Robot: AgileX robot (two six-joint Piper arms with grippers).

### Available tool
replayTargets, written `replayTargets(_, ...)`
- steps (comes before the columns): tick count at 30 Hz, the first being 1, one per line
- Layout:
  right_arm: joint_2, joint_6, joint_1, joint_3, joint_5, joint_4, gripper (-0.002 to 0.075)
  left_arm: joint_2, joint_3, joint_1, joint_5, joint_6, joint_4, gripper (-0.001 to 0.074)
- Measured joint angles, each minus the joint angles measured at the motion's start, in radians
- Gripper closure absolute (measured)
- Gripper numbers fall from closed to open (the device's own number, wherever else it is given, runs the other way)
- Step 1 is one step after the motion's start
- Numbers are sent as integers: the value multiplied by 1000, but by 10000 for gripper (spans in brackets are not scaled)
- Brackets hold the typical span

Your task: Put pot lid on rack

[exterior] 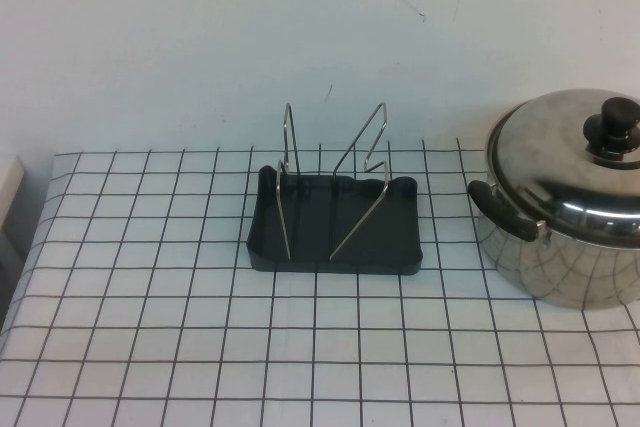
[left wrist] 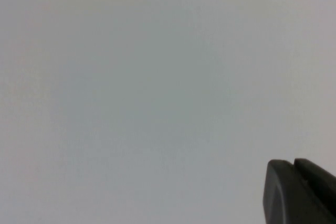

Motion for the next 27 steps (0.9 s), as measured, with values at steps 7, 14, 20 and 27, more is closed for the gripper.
replayTargets(7, 0, -4, 0, 0, -128, 0, 729, 0, 0, 0, -55, 0, 0, 738)
replayTargets(14, 0, -7, 0, 0, -190, 2, 729, 0, 0, 0, -67, -57, 0, 738)
replayTargets(20, 0, -8, 0, -50, -52, -20, 728, 0, -2, 0, -9, -239, 54, 738)
replayTargets(27, 0, -11, 0, -184, 106, -94, 729, 0, -101, 0, 180, -262, 262, 738)
